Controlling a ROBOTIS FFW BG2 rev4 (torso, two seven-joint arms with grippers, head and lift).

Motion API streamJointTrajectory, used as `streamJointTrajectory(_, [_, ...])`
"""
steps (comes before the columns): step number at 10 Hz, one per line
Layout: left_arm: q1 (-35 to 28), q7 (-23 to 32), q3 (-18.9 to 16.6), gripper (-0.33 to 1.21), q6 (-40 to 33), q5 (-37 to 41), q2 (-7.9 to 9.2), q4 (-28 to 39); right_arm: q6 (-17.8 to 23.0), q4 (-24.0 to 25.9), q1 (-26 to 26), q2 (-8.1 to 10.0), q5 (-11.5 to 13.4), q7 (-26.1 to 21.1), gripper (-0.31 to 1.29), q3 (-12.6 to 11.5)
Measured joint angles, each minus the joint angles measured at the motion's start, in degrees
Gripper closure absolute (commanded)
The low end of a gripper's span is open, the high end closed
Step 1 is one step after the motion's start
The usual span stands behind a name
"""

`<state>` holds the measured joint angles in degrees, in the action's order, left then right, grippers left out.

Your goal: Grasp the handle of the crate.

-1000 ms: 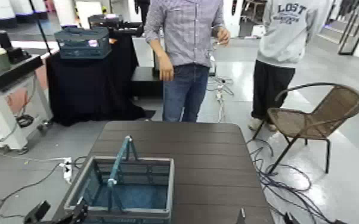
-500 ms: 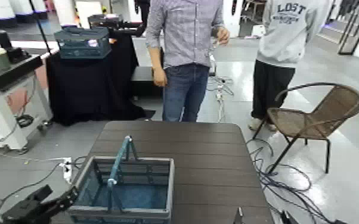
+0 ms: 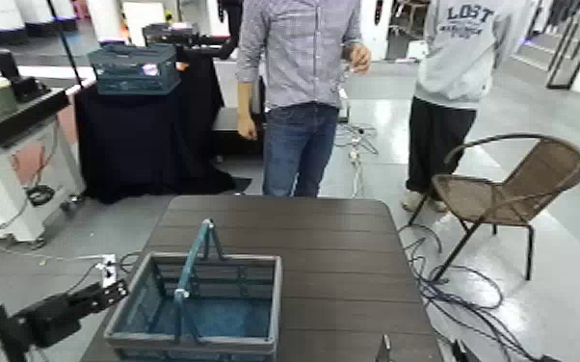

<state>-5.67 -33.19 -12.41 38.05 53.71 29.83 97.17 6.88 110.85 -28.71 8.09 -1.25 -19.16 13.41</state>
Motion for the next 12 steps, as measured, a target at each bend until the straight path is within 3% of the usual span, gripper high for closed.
streamJointTrajectory(4, [11.3,-5.0,8.3,0.11,5.3,4.8,4.78,-10.2,0.1,-0.3,0.4,0.09,-0.3,0.1,0.15,0.2])
streamJointTrajectory(6, [16.3,-8.3,12.1,0.11,7.5,5.3,6.20,-15.6,0.2,-0.5,0.6,0.16,-0.6,0.2,0.15,0.4])
streamJointTrajectory(12, [30.5,-12.5,25.4,0.11,13.2,10.4,6.24,-29.5,0.4,-1.3,1.3,0.45,-1.4,0.3,0.15,0.8])
